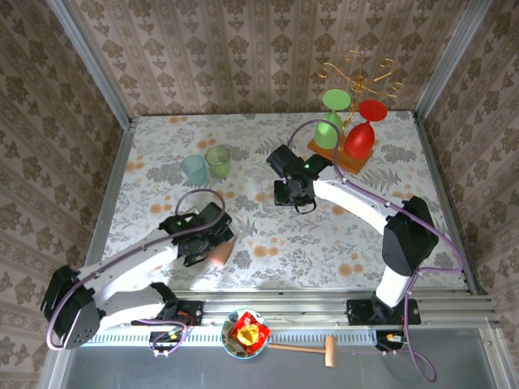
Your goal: Take the credit cards out of the card holder
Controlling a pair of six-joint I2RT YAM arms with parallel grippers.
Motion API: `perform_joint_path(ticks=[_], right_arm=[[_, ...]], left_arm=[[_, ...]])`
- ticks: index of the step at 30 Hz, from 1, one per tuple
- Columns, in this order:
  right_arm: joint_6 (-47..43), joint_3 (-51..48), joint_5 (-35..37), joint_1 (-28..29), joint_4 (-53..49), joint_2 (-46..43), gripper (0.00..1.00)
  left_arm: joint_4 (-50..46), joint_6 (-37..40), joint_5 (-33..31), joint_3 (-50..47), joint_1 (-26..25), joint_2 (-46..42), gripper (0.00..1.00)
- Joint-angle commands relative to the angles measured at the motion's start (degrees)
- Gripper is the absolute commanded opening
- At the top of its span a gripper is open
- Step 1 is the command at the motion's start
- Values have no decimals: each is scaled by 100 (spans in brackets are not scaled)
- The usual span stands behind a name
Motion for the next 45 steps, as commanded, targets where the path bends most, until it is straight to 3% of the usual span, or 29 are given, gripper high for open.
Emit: perform_joint_path(ticks=[1, 8, 15, 35, 45], right_arm=[[-22, -82, 69, -1, -78, -171, 36], [-45, -114, 129, -17, -138, -159, 37], [-57, -162, 104, -79, -111, -128, 38], [-114, -100, 99, -193, -153, -49, 39], [-125, -158, 94, -220, -146, -61, 39]], left_arm=[[-541, -1017, 25, 222, 39, 458, 100], [-254, -1433, 386, 324, 84, 1059, 100], [387, -1618, 858, -49, 533, 1056, 99], [909, -1676, 1239, -317, 922, 1537, 89], [998, -1644, 1247, -368, 1039, 1609, 91]])
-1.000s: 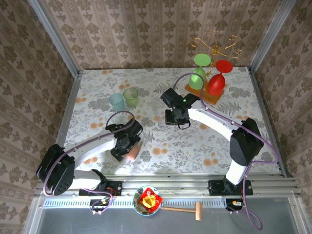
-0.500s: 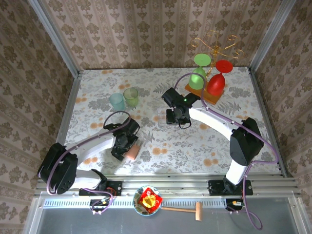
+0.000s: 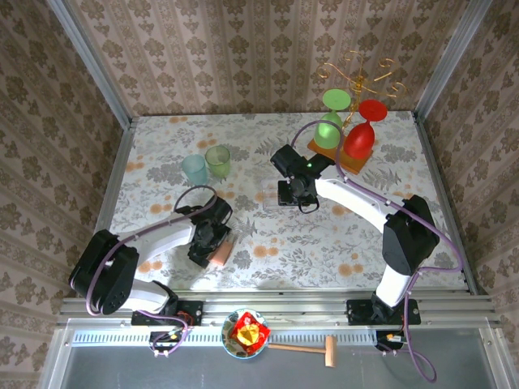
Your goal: Take the credit cards out of the card holder
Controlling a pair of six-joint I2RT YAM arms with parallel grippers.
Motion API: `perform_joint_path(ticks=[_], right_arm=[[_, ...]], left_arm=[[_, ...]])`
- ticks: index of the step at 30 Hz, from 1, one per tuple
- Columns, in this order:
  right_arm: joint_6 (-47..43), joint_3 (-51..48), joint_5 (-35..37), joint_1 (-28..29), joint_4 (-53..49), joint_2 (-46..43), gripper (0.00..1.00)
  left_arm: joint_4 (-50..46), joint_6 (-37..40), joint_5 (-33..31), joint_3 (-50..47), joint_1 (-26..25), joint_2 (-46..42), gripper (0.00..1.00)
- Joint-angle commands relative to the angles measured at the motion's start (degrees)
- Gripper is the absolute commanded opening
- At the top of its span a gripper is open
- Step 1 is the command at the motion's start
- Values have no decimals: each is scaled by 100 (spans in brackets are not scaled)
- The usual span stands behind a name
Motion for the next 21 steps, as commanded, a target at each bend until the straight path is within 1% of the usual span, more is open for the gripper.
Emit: perform_joint_path(ticks=[1, 4, 9, 11, 13, 16, 21], right_arm=[[-18, -44, 92, -38, -148, -76, 39], [-13, -37, 108, -39, -150, -97, 39], [8, -60, 109, -47, -157, -133, 39], [8, -67, 109, -47, -164, -150, 39], [22, -96, 116, -47, -164, -176, 39], [35, -119, 127, -47, -137, -200, 39], [43, -150, 123, -47, -134, -203, 39]], left_arm=[[-18, -36, 30, -106, 68, 74, 90], [-1, -47, 11, -138, 109, 91, 89], [64, -21, 41, -218, 184, 69, 82], [89, 22, 26, -218, 183, 31, 78], [169, 98, 15, -232, 183, -11, 69], [402, 190, 17, -307, 158, -148, 65], [535, 679, -44, -211, 18, -234, 64]])
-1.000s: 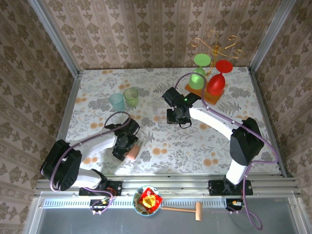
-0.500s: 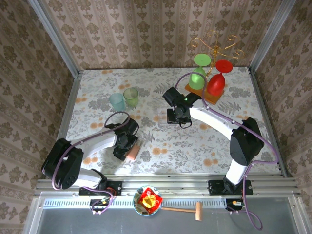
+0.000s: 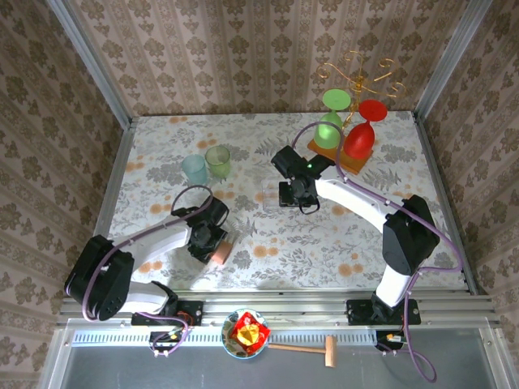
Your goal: Take the credit cards out of the card holder
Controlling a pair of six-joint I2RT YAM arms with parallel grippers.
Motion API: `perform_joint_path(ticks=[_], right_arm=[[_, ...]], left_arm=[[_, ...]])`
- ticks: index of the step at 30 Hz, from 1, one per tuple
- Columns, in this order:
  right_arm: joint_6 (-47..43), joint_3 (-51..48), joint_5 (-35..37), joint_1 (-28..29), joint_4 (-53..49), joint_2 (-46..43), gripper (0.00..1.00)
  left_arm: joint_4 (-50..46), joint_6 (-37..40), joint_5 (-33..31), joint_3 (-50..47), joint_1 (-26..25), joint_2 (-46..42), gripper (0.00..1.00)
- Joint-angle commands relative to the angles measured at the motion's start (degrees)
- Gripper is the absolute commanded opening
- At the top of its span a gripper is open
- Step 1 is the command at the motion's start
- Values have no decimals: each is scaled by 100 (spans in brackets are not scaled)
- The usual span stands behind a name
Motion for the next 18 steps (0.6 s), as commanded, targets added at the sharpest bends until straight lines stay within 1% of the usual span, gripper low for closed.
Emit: perform_joint_path(ticks=[1, 5, 11, 14, 18], right_arm=[[42, -55, 133, -25, -136, -207, 39], [33, -99, 142, -51, -125, -247, 39], [-3, -288, 176, -177, -137, -396, 39], [7, -508, 231, -354, -117, -618, 39], [-1, -849, 213, -649, -96, -1003, 39]], left_arm=[[352, 578, -142, 26, -130, 33, 65], [299, 1407, -238, 399, -467, 161, 66], [45, 2798, -208, 1156, -1215, 657, 69], [-93, 3209, -215, 1492, -1548, 971, 69], [-61, 3448, -188, 1768, -1858, 1334, 70]])
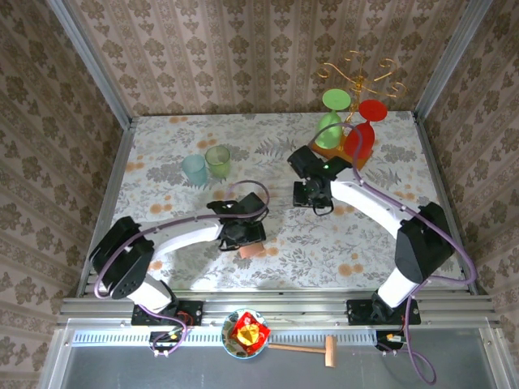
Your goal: Take the credit cards out of the card holder
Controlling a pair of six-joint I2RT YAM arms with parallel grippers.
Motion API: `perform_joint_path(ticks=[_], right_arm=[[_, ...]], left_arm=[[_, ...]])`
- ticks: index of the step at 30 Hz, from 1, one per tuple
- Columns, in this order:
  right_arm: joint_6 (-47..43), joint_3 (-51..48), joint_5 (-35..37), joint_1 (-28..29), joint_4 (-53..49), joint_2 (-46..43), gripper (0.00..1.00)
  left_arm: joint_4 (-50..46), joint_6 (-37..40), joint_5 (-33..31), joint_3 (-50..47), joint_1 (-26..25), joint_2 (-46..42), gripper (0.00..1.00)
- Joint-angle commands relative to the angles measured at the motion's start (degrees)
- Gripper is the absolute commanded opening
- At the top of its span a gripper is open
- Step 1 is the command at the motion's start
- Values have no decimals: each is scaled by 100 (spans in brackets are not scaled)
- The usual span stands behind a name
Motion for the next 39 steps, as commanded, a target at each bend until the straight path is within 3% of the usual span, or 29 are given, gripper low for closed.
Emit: perform_joint_path(ticks=[1, 10, 23, 30, 39], right_arm=[[5, -266, 167, -224, -95, -450, 39], [-93, -932, 115, -785, -137, -1200, 39], [-32, -1417, 18, -942, -80, -1651, 40], [131, -1590, -320, -888, 91, -1782, 40], [393, -1743, -483, -307, 250, -1732, 40]], left_arm=[[-194, 584, -40, 273, -197, 254, 70], [-223, 974, 66, 974, -426, 1030, 72], [-370, 1270, 337, 1533, -382, 1560, 79], [-246, 1202, 345, 1387, -317, 1214, 81], [326, 1090, 440, 857, -134, 479, 82]])
